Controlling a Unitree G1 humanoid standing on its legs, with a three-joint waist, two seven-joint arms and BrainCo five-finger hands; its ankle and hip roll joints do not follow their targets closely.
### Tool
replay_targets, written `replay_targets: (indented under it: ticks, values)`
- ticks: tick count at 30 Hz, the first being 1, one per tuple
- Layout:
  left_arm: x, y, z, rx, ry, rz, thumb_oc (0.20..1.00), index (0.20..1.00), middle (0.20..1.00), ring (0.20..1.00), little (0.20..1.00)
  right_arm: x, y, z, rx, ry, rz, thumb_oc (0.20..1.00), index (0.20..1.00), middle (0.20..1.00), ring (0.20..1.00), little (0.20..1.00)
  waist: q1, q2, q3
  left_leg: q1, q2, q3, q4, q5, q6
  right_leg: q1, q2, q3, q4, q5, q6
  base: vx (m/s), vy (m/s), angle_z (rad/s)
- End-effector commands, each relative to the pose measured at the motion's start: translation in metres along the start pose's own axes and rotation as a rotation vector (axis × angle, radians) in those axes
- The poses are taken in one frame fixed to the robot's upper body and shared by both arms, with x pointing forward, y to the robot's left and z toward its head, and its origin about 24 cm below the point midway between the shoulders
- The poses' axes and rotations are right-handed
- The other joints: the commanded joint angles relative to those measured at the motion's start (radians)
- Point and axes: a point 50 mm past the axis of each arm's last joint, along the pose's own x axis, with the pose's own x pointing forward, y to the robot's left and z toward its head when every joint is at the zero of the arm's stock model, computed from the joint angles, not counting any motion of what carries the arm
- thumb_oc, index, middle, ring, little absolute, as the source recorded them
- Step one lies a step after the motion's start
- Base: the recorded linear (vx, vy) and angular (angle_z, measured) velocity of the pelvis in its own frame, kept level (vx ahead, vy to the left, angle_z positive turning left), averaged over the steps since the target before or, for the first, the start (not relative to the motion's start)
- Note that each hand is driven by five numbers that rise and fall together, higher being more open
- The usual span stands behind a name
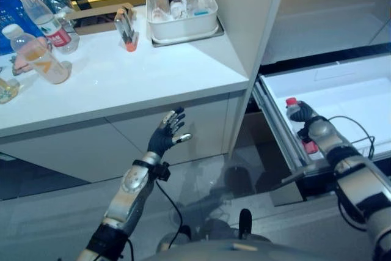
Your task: Take the drinks into the refrigerator
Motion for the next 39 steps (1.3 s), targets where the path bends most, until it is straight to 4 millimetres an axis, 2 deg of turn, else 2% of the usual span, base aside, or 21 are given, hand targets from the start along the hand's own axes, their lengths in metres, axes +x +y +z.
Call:
replay_targets:
  ticks: [1, 2, 3, 4, 7, 8, 9, 10, 11, 12, 18, 26, 30, 35, 36, 37, 39]
  values:
    - [0.011, -0.012, 0.039, 0.027, -0.187, -0.099, 1.000, 1.000, 1.000, 1.000, 1.000, 0.008, -0.018, 0.042, -0.210, -0.090, -0.007, 0.200, 0.200, 0.200, 0.200, 0.200, 0.018, -0.064, 0.024, -0.112, -0.080, -0.013, 0.024, 0.031, 0.079, 0.048, -0.014, 0.010, 0.083, -0.101, 0.039, -0.05, 0.005, 0.03]
    - [0.013, -0.013, 0.039, 0.029, -0.190, -0.095, 1.000, 1.000, 1.000, 1.000, 1.000, 0.008, 0.000, 0.048, -0.283, -0.100, 0.059, 0.200, 0.200, 0.200, 0.200, 0.200, 0.024, -0.064, 0.036, -0.118, -0.083, -0.019, 0.023, 0.034, 0.081, 0.041, -0.016, 0.008, 0.086, -0.100, 0.038, -0.05, 0.005, 0.00]
    - [0.013, -0.013, 0.039, 0.029, -0.190, -0.094, 1.000, 1.000, 1.000, 1.000, 1.000, 0.008, 0.000, 0.049, -0.284, -0.101, 0.059, 0.200, 0.200, 0.200, 0.200, 0.200, 0.023, -0.064, 0.036, -0.118, -0.083, -0.019, 0.023, 0.034, 0.081, 0.041, -0.016, 0.008, 0.086, -0.100, 0.038, -0.04, -0.001, 0.00]
    - [0.013, -0.012, 0.040, 0.036, -0.195, -0.090, 1.000, 1.000, 1.000, 1.000, 1.000, 0.008, 0.008, 0.058, -0.313, -0.126, 0.086, 0.200, 0.200, 0.200, 0.200, 0.200, 0.025, -0.063, 0.042, -0.123, -0.084, -0.021, 0.022, 0.036, 0.082, 0.039, -0.018, 0.010, 0.085, -0.099, 0.038, -0.02, 0.004, 0.05]
    - [0.015, -0.010, 0.041, 0.048, -0.198, -0.066, 1.000, 1.000, 1.000, 1.000, 1.000, 0.003, 0.039, 0.072, -0.382, -0.177, 0.167, 0.200, 0.200, 0.200, 0.200, 0.200, 0.024, -0.061, 0.057, -0.126, -0.086, -0.021, 0.023, 0.037, 0.083, 0.031, -0.019, 0.012, 0.090, -0.098, 0.036, -0.04, 0.012, 0.01]
    - [0.015, -0.007, 0.042, 0.050, -0.207, -0.044, 1.000, 1.000, 1.000, 1.000, 1.000, 0.000, 0.052, 0.084, -0.360, -0.218, 0.197, 0.200, 0.200, 0.200, 0.200, 0.200, 0.023, -0.059, 0.061, -0.127, -0.086, -0.020, 0.022, 0.038, 0.083, 0.030, -0.019, 0.013, 0.090, -0.099, 0.036, 0.00, 0.000, 0.00]
    - [0.015, -0.007, 0.042, 0.050, -0.207, -0.043, 1.000, 1.000, 1.000, 1.000, 1.000, 0.000, 0.052, 0.084, -0.360, -0.218, 0.198, 0.200, 0.200, 0.200, 0.200, 0.200, 0.023, -0.060, 0.061, -0.127, -0.086, -0.020, 0.022, 0.038, 0.083, 0.030, -0.019, 0.013, 0.090, -0.099, 0.036, 0.00, 0.000, 0.00]
    - [0.016, -0.007, 0.042, 0.048, -0.212, -0.029, 1.000, 1.000, 1.000, 1.000, 1.000, -0.003, 0.065, 0.082, -0.276, -0.212, 0.223, 0.200, 0.200, 0.200, 0.200, 0.200, 0.023, -0.058, 0.064, -0.126, -0.087, -0.022, 0.021, 0.037, 0.084, 0.032, -0.019, 0.013, 0.090, -0.101, 0.036, 0.00, 0.000, 0.00]
    - [0.016, -0.007, 0.042, 0.049, -0.212, -0.029, 1.000, 1.000, 1.000, 1.000, 1.000, -0.003, 0.065, 0.082, -0.275, -0.212, 0.224, 0.256, 0.256, 0.256, 0.256, 0.256, 0.024, -0.058, 0.064, -0.126, -0.087, -0.022, 0.021, 0.037, 0.084, 0.032, -0.019, 0.013, 0.090, -0.101, 0.036, 0.00, 0.000, 0.00]
    - [0.016, -0.007, 0.043, 0.044, -0.218, -0.024, 1.000, 1.000, 1.000, 1.000, 1.000, -0.004, 0.070, 0.082, -0.212, -0.204, 0.223, 1.000, 1.000, 1.000, 1.000, 1.000, 0.025, -0.056, 0.066, -0.124, -0.087, -0.022, 0.020, 0.037, 0.084, 0.034, -0.020, 0.013, 0.089, -0.101, 0.036, 0.00, 0.000, 0.00]
    - [0.017, -0.008, 0.045, 0.042, -0.230, -0.016, 1.000, 1.000, 1.000, 1.000, 1.000, -0.003, 0.068, 0.078, -0.046, -0.174, 0.192, 1.000, 1.000, 1.000, 1.000, 1.000, 0.025, -0.057, 0.067, -0.114, -0.086, -0.025, 0.011, 0.040, 0.083, 0.041, -0.022, 0.008, 0.084, -0.102, 0.037, 0.00, 0.000, 0.00]
    - [0.015, -0.005, 0.042, 0.037, -0.217, 0.006, 1.000, 1.000, 1.000, 1.000, 1.000, -0.001, 0.053, 0.075, 0.260, -0.171, 0.107, 1.000, 1.000, 1.000, 1.000, 1.000, 0.029, -0.062, 0.062, -0.101, -0.085, -0.034, 0.002, 0.040, 0.082, 0.052, -0.024, 0.000, 0.080, -0.104, 0.038, 0.00, -0.001, 0.00]
    - [0.011, 0.004, 0.037, 0.068, -0.195, 0.052, 1.000, 1.000, 1.000, 1.000, 1.000, -0.004, 0.024, 0.079, 0.460, -0.270, -0.011, 1.000, 1.000, 1.000, 1.000, 1.000, 0.013, -0.066, 0.059, -0.096, -0.084, -0.030, -0.002, 0.041, 0.082, 0.052, -0.023, 0.000, 0.081, -0.105, 0.039, 0.00, -0.003, 0.02]
    - [0.005, 0.018, 0.027, 0.125, -0.140, 0.102, 1.000, 1.000, 1.000, 1.000, 1.000, -0.027, -0.011, 0.066, 0.714, -0.426, -0.189, 1.000, 1.000, 1.000, 1.000, 1.000, -0.020, -0.069, 0.054, -0.087, -0.082, -0.025, -0.004, 0.035, 0.084, 0.054, -0.021, 0.006, 0.083, -0.111, 0.041, 0.00, 0.001, -0.01]
    - [0.005, 0.017, 0.026, 0.125, -0.138, 0.100, 1.000, 1.000, 1.000, 1.000, 1.000, -0.028, -0.010, 0.065, 0.715, -0.422, -0.189, 1.000, 1.000, 1.000, 1.000, 1.000, -0.017, -0.069, 0.053, -0.086, -0.082, -0.025, -0.004, 0.035, 0.084, 0.054, -0.021, 0.006, 0.083, -0.111, 0.041, 0.01, 0.003, -0.04]
    - [0.003, 0.023, 0.023, 0.148, -0.122, 0.117, 1.000, 1.000, 1.000, 1.000, 1.000, -0.040, -0.022, 0.051, 0.759, -0.459, -0.259, 1.000, 1.000, 1.000, 1.000, 1.000, -0.030, -0.068, 0.049, -0.083, -0.082, -0.024, -0.006, 0.033, 0.085, 0.055, -0.022, 0.007, 0.084, -0.114, 0.042, 0.00, 0.000, 0.00]
    - [0.002, 0.027, 0.023, 0.172, -0.112, 0.122, 1.000, 1.000, 1.000, 1.000, 1.000, -0.054, -0.040, 0.036, 0.802, -0.494, -0.373, 1.000, 1.000, 1.000, 1.000, 1.000, -0.049, -0.068, 0.044, -0.079, -0.082, -0.021, -0.007, 0.030, 0.086, 0.055, -0.020, 0.010, 0.085, -0.116, 0.042, 0.00, 0.000, 0.00]
